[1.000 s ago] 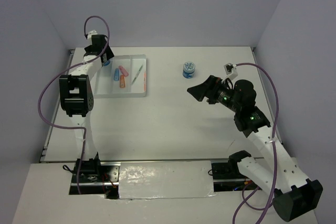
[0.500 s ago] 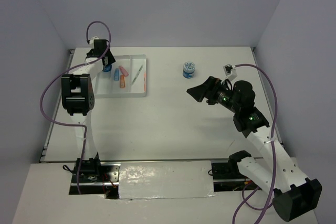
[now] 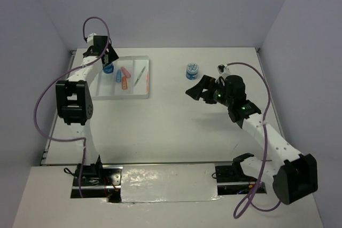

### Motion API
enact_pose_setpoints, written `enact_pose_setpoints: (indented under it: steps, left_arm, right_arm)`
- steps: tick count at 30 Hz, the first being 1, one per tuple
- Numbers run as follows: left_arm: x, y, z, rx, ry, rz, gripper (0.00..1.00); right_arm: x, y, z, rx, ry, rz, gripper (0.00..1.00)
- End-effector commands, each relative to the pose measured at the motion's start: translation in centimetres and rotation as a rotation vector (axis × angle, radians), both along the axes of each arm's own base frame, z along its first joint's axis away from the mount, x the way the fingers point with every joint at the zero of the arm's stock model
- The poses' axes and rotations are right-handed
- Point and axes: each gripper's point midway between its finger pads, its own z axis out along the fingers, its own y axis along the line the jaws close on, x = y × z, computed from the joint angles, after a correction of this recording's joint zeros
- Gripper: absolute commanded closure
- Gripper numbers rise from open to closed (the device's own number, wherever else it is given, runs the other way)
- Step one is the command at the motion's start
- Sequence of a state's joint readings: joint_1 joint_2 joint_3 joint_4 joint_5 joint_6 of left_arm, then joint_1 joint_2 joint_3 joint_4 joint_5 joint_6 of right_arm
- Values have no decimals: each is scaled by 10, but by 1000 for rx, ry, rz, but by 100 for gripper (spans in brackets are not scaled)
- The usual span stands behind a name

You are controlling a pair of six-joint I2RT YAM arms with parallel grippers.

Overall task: Sort the stationery into containers
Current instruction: Pick up the stationery from the center of the board.

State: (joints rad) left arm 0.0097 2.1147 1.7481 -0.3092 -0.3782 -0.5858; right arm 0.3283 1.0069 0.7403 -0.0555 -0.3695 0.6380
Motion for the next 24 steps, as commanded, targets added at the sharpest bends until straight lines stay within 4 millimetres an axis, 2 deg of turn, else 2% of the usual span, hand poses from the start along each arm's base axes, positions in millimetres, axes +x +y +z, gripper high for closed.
enact_pose_setpoints:
  steps: [1, 2, 3, 4, 5, 6, 7, 8, 9, 10, 11, 12, 13, 14, 15, 16, 17, 19, 20, 21, 23, 24]
  left_arm:
    - [-43, -1, 66, -48, -109, 67, 1]
    - [-53, -21, 69, -71, -127, 26, 1]
    - [-64, -33, 102, -111, -228, -2, 1]
    - [-76, -43, 103, -119, -243, -25, 1]
    - [-100, -65, 78, -122, -194, -70, 1]
    - [-115, -74, 105, -120, -271, -89, 1]
    - [-134, -84, 86, -108, -233, -115, 1]
    - [-147, -110, 89, -101, -238, -179, 1]
    - [-158, -117, 90, -85, -242, -194, 1]
    - [-177, -126, 91, -80, -240, -227, 1]
    - [-190, -148, 93, -81, -238, -291, 1]
    - [-202, -155, 101, -86, -258, -323, 1]
    - [-213, -162, 92, -81, -234, -353, 1]
    - [-223, -176, 92, -79, -234, -407, 1]
    - [-229, -180, 97, -80, -252, -432, 1]
    - [-234, -187, 92, -83, -245, -476, 1]
    - [-235, -195, 94, -87, -256, -522, 1]
    - [-241, -217, 89, -135, -240, -636, 1]
    - [-242, -226, 90, -146, -256, -671, 1]
    - [-245, -232, 85, -155, -246, -686, 1]
    - [-252, -246, 81, -162, -241, -728, 1]
    - [-254, -249, 78, -159, -230, -732, 1]
  right_arm:
    - [27, -4, -10, -86, 7, -37, 0]
    - [36, -5, -23, -122, 36, -47, 0]
    - [46, -9, -20, -145, 28, -87, 0]
    - [53, -13, -23, -166, 31, -113, 0]
    - [62, -17, -35, -208, 54, -137, 0]
    - [72, -21, -31, -238, 52, -165, 0]
    - [80, -29, -36, -281, 62, -212, 0]
    - [89, -33, -49, -334, 88, -218, 0]
    - [97, -34, -42, -358, 81, -228, 0]
    - [104, -37, -45, -393, 82, -241, 0]
    - [112, -37, -60, -443, 103, -218, 0]
    - [123, -39, -51, -472, 97, -238, 0]
    - [129, -42, -55, -504, 117, -249, 0]
    - [141, -44, -58, -530, 139, -272, 0]
    - [142, -45, -61, -535, 152, -277, 0]
    - [142, -44, -60, -512, 155, -294, 0]
    - [135, -51, -60, -498, 149, -334, 0]
    - [134, -56, -47, -439, 101, -405, 0]
    - [124, -66, -42, -418, 88, -462, 0]
    - [127, -67, -30, -383, 40, -483, 0]
    - [129, -60, -9, -374, -42, -440, 0]
    - [130, -54, -6, -390, -39, -391, 0]
